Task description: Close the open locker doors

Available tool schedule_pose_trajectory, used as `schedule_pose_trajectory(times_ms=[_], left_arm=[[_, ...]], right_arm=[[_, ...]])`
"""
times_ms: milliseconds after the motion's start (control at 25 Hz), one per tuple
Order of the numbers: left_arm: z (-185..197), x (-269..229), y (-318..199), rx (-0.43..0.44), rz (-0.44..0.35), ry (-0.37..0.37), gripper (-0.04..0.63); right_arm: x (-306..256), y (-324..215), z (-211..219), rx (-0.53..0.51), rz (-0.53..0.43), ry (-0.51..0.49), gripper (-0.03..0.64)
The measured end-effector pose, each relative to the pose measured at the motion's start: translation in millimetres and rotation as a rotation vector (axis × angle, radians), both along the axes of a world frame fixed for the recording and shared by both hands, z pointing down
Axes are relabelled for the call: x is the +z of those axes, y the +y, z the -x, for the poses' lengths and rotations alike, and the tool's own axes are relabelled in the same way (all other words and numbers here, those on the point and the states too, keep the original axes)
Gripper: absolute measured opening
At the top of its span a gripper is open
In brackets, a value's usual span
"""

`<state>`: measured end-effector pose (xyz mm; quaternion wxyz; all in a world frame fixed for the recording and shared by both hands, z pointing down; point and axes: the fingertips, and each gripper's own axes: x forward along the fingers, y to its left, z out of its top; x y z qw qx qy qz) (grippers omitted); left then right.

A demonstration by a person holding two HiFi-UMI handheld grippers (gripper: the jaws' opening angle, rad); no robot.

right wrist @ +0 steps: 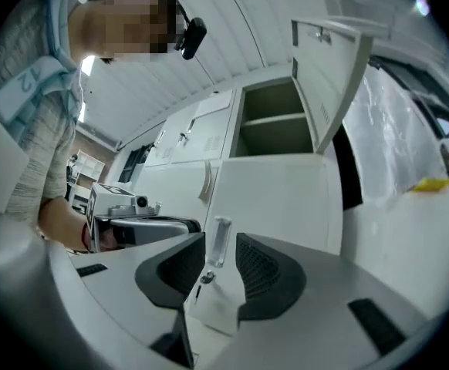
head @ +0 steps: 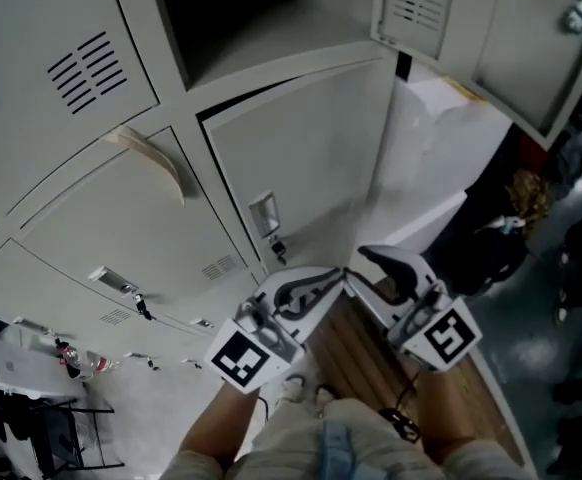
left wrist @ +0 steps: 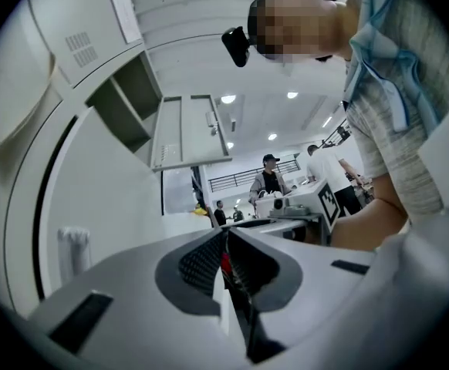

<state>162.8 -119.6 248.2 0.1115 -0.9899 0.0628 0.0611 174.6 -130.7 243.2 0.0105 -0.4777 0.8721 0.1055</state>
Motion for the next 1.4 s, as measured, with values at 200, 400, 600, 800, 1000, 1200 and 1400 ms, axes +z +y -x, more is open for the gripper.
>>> schedule_pose_trajectory(times_ms=[200, 400, 600, 800, 1000, 1200, 1400], left_arm=[[-22, -68, 25, 0.098, -0.154, 0.078, 0.008], [-51, -113, 51, 0.183, -0.243, 0.159, 0.008], [-86, -142, 70, 0.27, -0.325, 0.177, 0.008], [-113, -159, 71, 0.279, -0.36, 0.167, 0.008], [-136, -176, 68, 0.293, -0.36, 0.193, 0.008], [-152, -191, 70, 0.309, -0.36, 0.222, 0.008], [-159, -201, 73, 0.317, -0.376, 0.23, 0.008]], right_arm=[[-68, 33, -29, 0.094, -0.204, 0.015, 0.123], [-107, 65, -73, 0.22, -0.343, -0.064, 0.123], [-136, 90, -122, 0.324, -0.438, -0.059, 0.123], [-161, 93, -162, 0.417, -0.415, -0.056, 0.123], [-183, 89, -187, 0.465, -0.414, -0.044, 0.123], [-194, 86, -206, 0.455, -0.414, -0.126, 0.123], [-206, 75, -209, 0.425, -0.408, -0.122, 0.123]])
